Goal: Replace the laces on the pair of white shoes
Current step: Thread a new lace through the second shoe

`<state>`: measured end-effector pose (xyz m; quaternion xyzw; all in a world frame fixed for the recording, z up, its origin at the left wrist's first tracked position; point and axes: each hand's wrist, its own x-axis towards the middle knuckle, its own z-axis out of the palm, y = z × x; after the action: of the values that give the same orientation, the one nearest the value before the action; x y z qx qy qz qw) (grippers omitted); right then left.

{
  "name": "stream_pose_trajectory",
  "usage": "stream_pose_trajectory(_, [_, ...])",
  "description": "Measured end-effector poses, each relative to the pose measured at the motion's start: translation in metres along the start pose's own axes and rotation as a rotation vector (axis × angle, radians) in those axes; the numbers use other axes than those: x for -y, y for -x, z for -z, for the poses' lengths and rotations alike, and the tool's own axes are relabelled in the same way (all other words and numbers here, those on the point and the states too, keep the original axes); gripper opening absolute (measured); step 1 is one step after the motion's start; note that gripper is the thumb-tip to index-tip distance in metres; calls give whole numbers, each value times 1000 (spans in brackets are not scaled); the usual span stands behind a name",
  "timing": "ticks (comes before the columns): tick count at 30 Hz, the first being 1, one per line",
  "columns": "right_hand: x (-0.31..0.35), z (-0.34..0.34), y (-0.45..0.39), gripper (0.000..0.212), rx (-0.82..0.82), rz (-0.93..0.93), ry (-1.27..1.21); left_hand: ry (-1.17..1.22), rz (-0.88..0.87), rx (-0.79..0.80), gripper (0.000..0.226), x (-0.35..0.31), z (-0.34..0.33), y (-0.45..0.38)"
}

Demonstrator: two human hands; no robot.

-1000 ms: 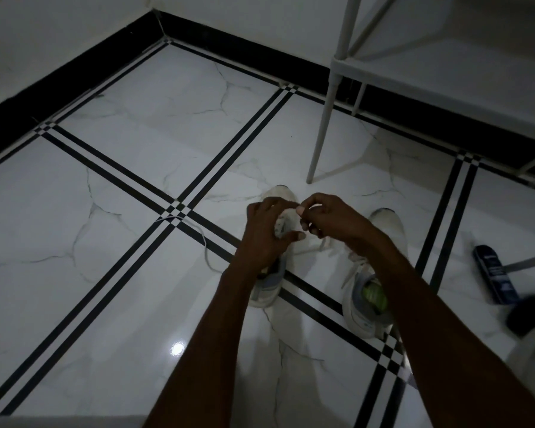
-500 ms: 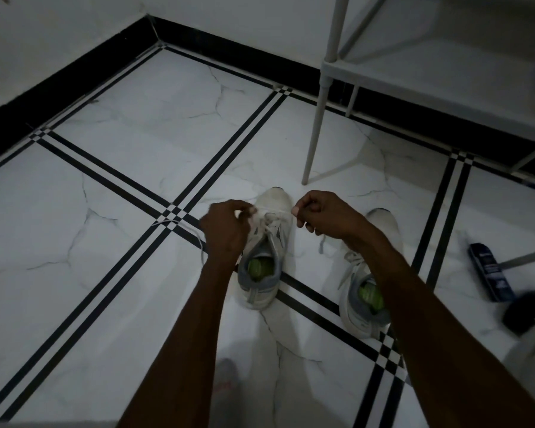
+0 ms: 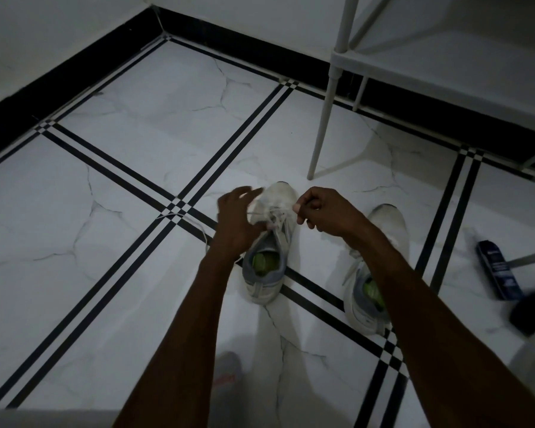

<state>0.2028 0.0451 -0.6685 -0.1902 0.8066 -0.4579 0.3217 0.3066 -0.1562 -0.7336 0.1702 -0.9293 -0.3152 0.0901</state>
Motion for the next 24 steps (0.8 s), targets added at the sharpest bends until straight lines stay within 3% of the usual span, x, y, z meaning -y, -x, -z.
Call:
stream_pose_trajectory(1, [1, -3, -2, 20, -1, 4, 14, 47, -73, 69, 63, -7, -5, 0])
stream_pose_trajectory(3, [2, -9, -4, 18, -16, 7, 52, 153, -102, 125, 46, -22, -8, 3])
stream_pose_trajectory(5, [2, -12, -5, 17, -23, 5, 53, 211, -68, 70, 25, -20, -6, 5])
stream_pose_trajectory(9, [6, -10, 1, 13, 30, 34, 11, 185, 110, -139, 8, 5, 2, 9])
stream_pose_trajectory(12, [18, -10, 8, 16, 151, 80, -44, 148, 192, -174, 7, 1, 4, 15])
stream_pose_trajectory(15, [30, -13, 11, 20, 250, 117, -80, 194, 239, -168, 22, 3, 1, 15])
stream_pose_trajectory(18, [30, -17, 9, 20, 307, 114, -45, 256, 229, -149, 17, 1, 0, 15])
stream_pose_trajectory(21, [21, -20, 0, 18, 258, 109, 10, 363, 214, -149, 37, -5, 4, 21])
stream_pose_trajectory(24, [14, -23, -8, 15, 132, 140, 122, 426, 201, -114, 31, -4, 6, 31])
